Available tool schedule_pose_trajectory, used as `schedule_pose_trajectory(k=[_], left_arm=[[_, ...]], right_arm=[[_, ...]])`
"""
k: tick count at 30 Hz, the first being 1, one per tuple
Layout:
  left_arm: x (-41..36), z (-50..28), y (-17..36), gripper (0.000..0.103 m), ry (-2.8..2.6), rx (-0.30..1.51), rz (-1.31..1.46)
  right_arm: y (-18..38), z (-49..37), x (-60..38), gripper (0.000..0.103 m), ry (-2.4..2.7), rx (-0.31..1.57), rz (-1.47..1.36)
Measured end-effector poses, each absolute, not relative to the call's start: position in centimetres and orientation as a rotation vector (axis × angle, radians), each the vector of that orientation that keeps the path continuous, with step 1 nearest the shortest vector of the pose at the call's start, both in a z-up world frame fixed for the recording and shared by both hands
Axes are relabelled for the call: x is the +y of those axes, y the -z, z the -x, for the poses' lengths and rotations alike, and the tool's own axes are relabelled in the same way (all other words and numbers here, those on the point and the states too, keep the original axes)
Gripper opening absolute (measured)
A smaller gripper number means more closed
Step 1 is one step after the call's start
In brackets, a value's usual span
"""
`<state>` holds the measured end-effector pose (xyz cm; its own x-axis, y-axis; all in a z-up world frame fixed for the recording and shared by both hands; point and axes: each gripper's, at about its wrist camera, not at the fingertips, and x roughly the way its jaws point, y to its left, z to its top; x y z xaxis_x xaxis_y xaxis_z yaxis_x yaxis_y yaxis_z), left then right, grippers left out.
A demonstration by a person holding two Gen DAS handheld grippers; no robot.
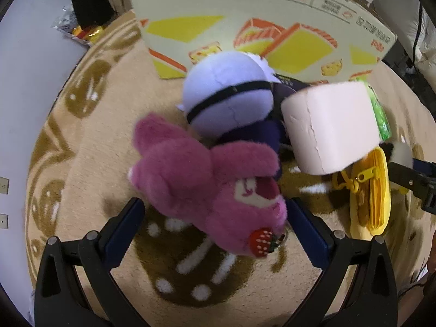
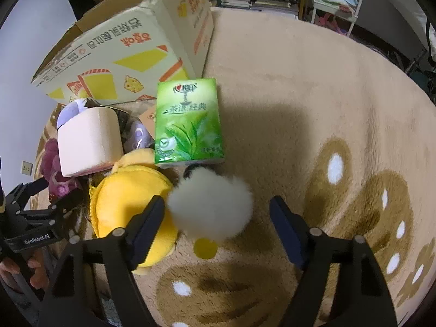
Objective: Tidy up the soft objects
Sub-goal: 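Move left tool to the pink bear while right tool approaches the white fluffy chick, then close left tool on the pink bear while right tool closes on the white chick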
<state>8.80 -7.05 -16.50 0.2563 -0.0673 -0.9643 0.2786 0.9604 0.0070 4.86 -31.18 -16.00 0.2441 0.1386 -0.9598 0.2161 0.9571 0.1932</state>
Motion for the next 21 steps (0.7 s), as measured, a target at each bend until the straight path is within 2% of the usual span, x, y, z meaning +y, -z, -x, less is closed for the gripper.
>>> schedule_pose_trajectory(k=[18,20,21], left_arm=[[-9.1,-9.8,18.1,0.102,0.222,1.304,-0.273],[-9.4,-9.7,18.2,0.102,0.22,1.299,-0.289],[-9.7,-9.8,18.2,0.102,0.22,1.297,-0.297]], right_arm=[[16.5,-5.1,-32.0,0.082,0.09,1.343,-0.301],[16.5,-5.1,-31.7,0.077,0.086,1.341,-0.3],[16.5,-4.9,-31.4,0.07,0.081,1.341,-0.303]])
